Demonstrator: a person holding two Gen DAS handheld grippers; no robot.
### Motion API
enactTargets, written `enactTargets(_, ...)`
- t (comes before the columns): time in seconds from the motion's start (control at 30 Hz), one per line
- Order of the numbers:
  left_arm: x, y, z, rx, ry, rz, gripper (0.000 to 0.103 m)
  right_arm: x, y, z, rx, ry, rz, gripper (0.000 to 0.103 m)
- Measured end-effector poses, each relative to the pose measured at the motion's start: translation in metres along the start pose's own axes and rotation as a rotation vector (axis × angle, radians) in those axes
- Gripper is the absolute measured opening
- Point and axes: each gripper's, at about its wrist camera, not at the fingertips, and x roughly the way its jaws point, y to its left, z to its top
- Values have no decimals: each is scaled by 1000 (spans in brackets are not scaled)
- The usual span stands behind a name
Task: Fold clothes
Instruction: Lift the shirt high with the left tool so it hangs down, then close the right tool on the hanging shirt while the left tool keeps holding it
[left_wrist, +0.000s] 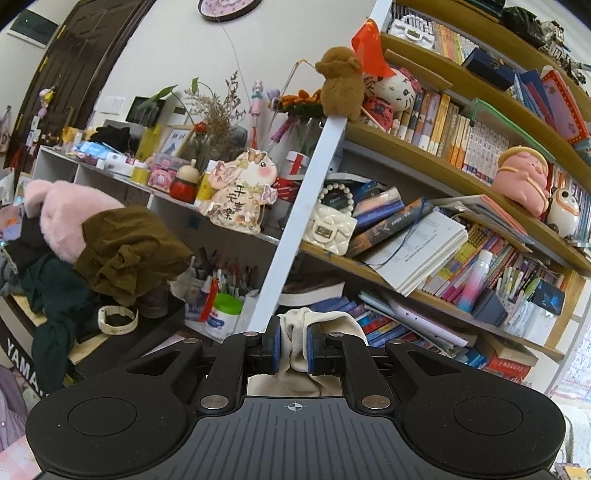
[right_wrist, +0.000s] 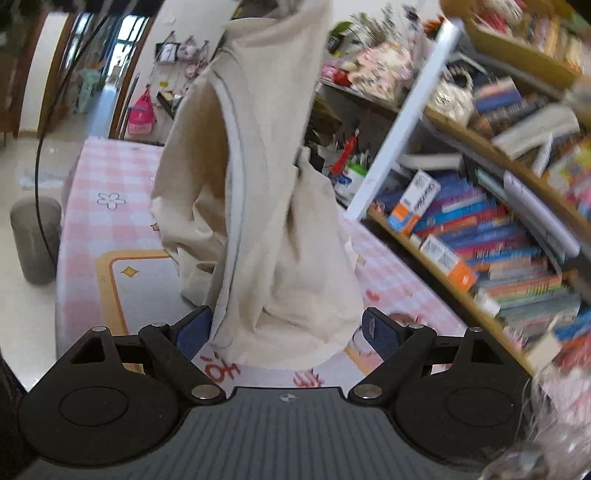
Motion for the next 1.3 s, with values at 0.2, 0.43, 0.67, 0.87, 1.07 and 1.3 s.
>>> enactTargets(0.2, 7, -1, -2, -2, 0, 3, 12, -2, -6, -4, 39, 45, 151, 90)
enactTargets(0.43, 3, -11, 6, 10, -13, -47, 12, 16, 15, -3, -27, 60, 154, 88)
enactTargets(0.67, 1, -14, 8, 23, -17, -30, 12, 37, 16, 9, -18, 50, 53, 33)
enactTargets(0.87, -22, -5, 15, 24, -71, 19, 12, 43, -3, 19, 60, 35, -59, 5)
enactTargets(1.07, -64, -9, 27, 35, -230, -1, 12, -41, -94, 62, 215, -172, -350, 4)
enactTargets(1.3, -124, -26, 57, 43, -566, -152, 12, -177, -136, 137, 155, -623, -663, 4)
